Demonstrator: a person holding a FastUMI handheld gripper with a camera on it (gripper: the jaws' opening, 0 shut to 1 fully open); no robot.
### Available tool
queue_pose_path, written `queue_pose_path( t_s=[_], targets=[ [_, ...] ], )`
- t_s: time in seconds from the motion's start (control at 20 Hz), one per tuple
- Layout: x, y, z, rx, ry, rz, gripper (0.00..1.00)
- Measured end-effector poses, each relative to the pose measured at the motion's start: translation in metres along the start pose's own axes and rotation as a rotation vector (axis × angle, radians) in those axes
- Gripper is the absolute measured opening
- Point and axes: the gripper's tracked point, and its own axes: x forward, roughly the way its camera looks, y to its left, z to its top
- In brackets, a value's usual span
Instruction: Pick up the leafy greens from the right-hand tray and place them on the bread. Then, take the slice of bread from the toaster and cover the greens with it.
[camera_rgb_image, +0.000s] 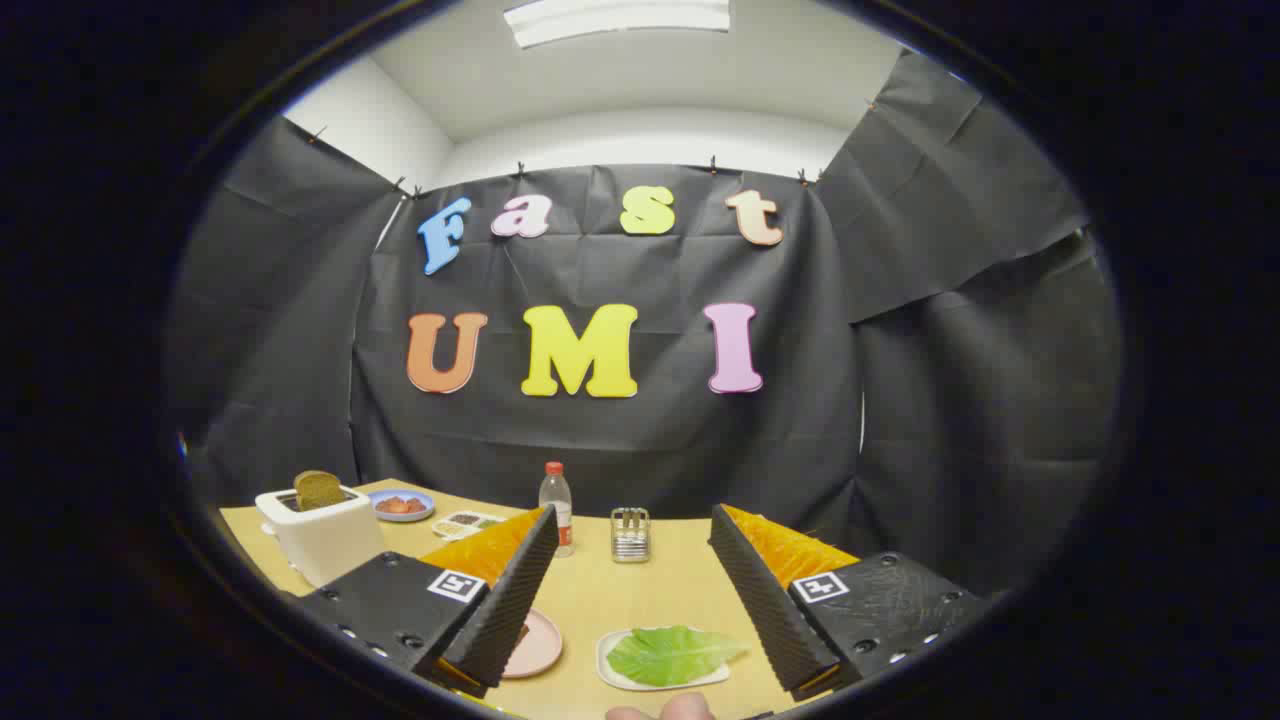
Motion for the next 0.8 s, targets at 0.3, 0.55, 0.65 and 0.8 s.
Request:
queue_pose_path(
  t_s=[0.3,0.55,0.65,0.8],
  targets=[
    [-0.001,-0.017,-0.013,-0.005,0.04,-0.015,0.95],
    [-0.003,-0.044,-0.023,0.012,0.066,-0.068,0.95],
    [-0.003,-0.052,-0.028,0.018,0.082,-0.083,0.95],
    [-0.005,-0.061,-0.033,-0.002,0.097,-0.088,0.95]
  ],
)
